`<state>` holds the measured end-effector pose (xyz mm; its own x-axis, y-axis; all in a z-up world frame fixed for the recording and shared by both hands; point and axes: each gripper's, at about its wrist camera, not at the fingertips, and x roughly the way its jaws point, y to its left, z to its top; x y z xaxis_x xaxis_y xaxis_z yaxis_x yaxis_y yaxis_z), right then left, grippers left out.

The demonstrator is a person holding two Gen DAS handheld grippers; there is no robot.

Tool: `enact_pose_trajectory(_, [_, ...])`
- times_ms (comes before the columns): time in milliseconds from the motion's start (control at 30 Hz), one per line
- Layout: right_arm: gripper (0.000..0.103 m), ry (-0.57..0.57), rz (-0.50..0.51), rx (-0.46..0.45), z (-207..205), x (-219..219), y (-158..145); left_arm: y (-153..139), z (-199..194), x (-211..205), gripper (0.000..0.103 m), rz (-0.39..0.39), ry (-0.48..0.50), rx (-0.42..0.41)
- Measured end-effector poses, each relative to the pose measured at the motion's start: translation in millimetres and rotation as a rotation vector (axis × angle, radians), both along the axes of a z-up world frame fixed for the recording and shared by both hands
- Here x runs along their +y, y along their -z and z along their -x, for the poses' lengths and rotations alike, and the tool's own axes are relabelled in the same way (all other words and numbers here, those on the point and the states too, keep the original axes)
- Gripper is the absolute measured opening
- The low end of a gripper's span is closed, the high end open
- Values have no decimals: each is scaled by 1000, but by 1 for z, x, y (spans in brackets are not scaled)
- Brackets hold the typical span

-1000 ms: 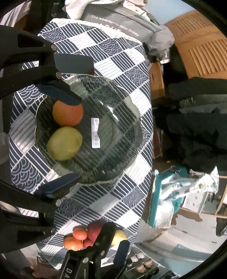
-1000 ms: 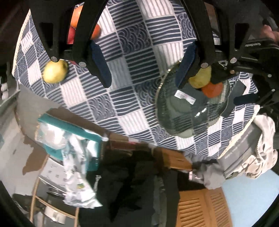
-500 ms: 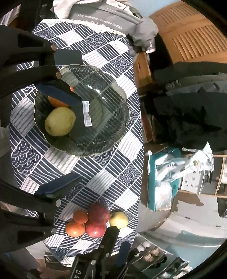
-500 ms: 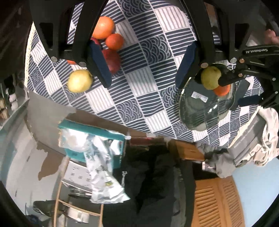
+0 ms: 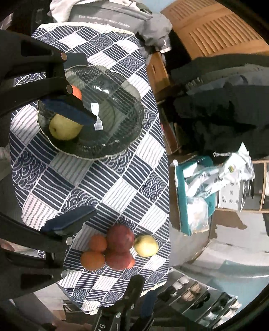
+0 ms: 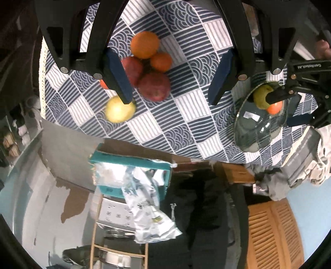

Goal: Organize fruits
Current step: 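Withdraw both grippers from the glass bowl toward the fruit pile, then grasp a large orange from the fruit pile with the right gripper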

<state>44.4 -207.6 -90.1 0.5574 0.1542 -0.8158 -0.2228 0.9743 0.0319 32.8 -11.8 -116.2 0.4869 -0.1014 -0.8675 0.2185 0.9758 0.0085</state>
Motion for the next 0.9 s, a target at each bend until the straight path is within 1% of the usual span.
enact_pose_trajectory(233, [76,40,9,20,8,-28,12,8,0,-30,81,-36,60,3])
enact_pose_trajectory(467, [76,65,26,77,15,-49,37,24,2,-56,81,-83,111,18])
enact_pose_trajectory(667, [76,79,40,140,19,-60,64,42,3,-73,81,-118,139,37])
enact_pose_trajectory(900, [76,67,11,244,19,-64,97,68,-1,-81,81,-148,152,74])
